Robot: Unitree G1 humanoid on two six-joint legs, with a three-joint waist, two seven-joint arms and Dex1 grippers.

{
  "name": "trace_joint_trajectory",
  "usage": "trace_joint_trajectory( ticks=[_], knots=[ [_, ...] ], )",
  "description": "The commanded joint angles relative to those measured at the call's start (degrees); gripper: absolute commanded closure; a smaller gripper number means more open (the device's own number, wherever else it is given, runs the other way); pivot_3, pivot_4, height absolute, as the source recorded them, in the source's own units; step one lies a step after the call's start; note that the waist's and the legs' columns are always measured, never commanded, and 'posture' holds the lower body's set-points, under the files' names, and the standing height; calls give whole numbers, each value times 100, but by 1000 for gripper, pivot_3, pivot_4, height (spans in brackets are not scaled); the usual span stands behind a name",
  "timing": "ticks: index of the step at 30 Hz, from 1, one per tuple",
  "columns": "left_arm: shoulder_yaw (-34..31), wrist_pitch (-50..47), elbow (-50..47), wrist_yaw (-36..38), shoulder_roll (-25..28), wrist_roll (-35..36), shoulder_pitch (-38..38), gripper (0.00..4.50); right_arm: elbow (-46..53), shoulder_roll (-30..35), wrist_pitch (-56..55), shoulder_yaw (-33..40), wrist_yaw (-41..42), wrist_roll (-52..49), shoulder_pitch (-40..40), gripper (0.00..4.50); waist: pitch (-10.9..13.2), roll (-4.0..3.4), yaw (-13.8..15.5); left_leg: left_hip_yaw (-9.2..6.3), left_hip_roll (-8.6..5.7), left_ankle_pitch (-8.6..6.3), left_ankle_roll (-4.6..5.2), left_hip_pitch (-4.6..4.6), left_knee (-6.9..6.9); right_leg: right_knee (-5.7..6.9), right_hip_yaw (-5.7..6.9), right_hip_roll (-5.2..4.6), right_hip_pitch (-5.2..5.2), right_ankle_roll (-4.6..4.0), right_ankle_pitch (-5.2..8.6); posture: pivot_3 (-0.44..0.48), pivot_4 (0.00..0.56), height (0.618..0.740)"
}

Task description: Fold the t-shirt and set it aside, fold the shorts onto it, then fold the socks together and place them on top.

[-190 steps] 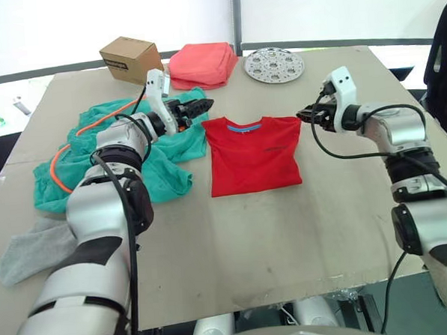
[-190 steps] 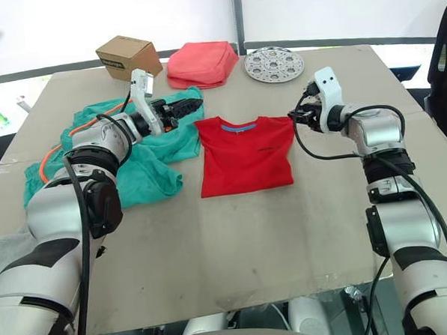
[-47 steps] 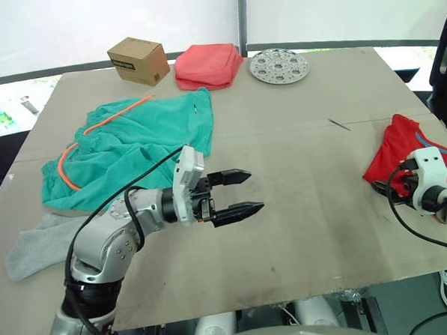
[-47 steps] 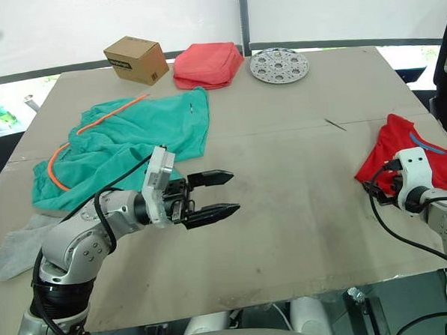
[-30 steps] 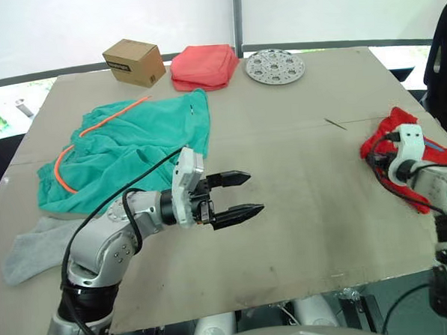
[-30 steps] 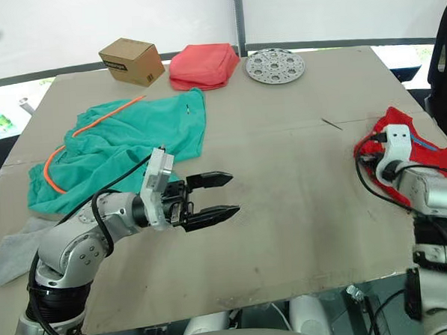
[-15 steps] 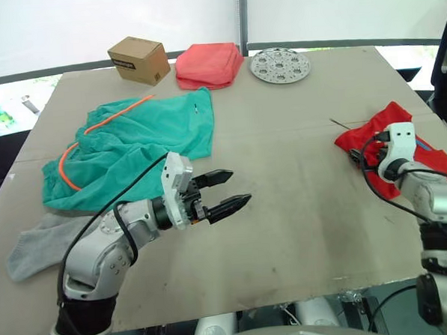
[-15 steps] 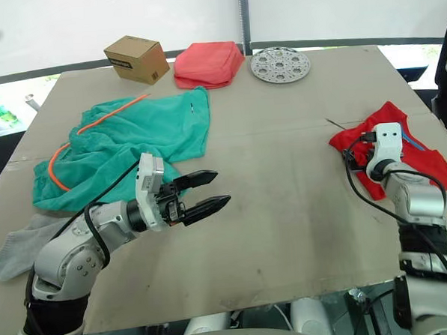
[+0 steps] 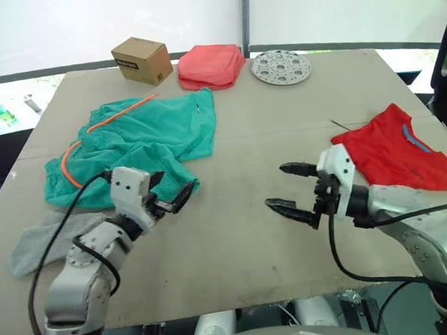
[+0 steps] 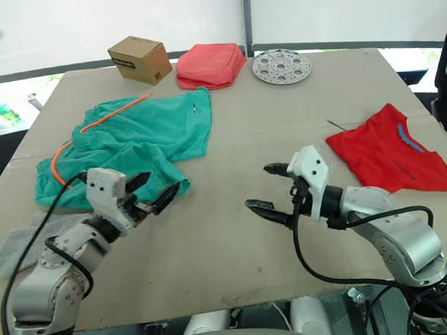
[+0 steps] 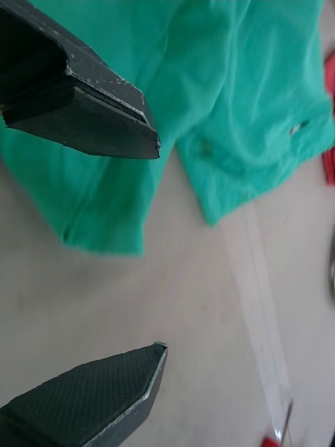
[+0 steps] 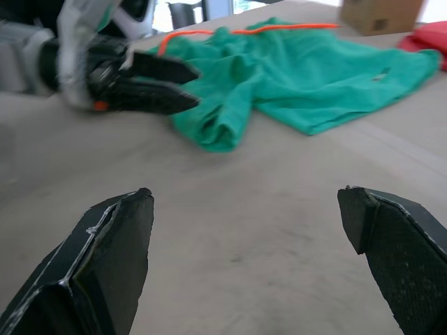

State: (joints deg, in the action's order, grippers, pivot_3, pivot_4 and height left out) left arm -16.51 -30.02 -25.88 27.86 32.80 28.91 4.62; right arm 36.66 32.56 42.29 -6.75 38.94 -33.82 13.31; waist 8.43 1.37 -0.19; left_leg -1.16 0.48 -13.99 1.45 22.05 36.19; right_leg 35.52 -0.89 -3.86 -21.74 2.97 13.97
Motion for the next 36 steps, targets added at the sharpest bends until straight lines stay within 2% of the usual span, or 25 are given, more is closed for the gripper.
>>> trace_joint_trajectory(
  ticks=[1,4,9,13,16,19,22,26,31,35,36],
  knots=[
    [-475,258,512,574,275,212,-115,0,-158,-119,-146,-371,-50,307,295,38,0,0,-8,0,0,0,0,0,-1,0,1,-8,0,0,0,0,150,740],
    [-885,335,1276,666,656,102,-423,0,-547,-317,-337,-755,-159,757,604,38,0,2,-27,-13,0,0,-1,7,-4,-1,14,-12,-7,-2,0,0,150,740],
    [-1189,365,2665,260,1277,-444,-1067,0,-812,-741,-481,-828,-223,847,760,38,-3,6,-27,-31,-6,1,-2,32,-10,-1,45,-11,-28,-5,-2,0,150,740],
    [-1558,110,3207,-507,1256,-549,-1557,0,-1019,-756,-683,-841,-174,1064,716,38,-6,13,-27,-32,-19,1,-2,51,-10,-3,63,-26,-41,3,-7,0,150,740],
    [-1583,62,3535,-1218,1229,-932,-1765,0,-1152,-789,-770,-771,-175,1141,722,38,-9,21,-27,-40,-20,1,-3,57,-4,-2,72,-29,-42,19,-19,0,150,740],
    [-1595,-28,3758,-1558,1211,-1095,-1926,0,-1205,-815,-821,-728,-136,1143,724,38,-9,20,-36,-43,-20,1,-4,57,-4,7,71,-30,-46,15,-22,0,150,740],
    [-1449,-221,4203,-1545,1366,-1214,-2084,0,-900,-750,-1023,-581,346,738,592,38,-9,20,-32,-53,-20,2,-6,57,-4,12,67,-32,-47,14,-22,0,150,740],
    [-1193,-98,4928,-1099,1476,-1256,-2399,0,-652,-663,-1351,-474,698,569,568,38,-9,20,-41,-58,-20,1,-6,61,-6,12,65,-33,-48,13,-22,0,150,740],
    [-738,414,6037,-447,1687,-1467,-2897,0,-555,-698,-1376,-411,661,517,647,38,-12,25,-42,-58,-20,1,-8,61,-6,12,63,-39,-48,7,-25,0,150,740],
    [-453,720,7365,-199,1820,-1679,-3627,0,-557,-735,-1290,-326,541,434,719,38,-20,38,-45,-59,-20,2,-8,71,-6,14,64,-42,-59,3,-27,0,150,740],
    [-372,831,7660,-116,1823,-1741,-3768,506,-568,-719,-1293,-339,532,459,721,0,-21,39,-48,-54,-20,2,-8,73,-8,13,59,-45,-61,4,-28,0,150,740]
  ],
)
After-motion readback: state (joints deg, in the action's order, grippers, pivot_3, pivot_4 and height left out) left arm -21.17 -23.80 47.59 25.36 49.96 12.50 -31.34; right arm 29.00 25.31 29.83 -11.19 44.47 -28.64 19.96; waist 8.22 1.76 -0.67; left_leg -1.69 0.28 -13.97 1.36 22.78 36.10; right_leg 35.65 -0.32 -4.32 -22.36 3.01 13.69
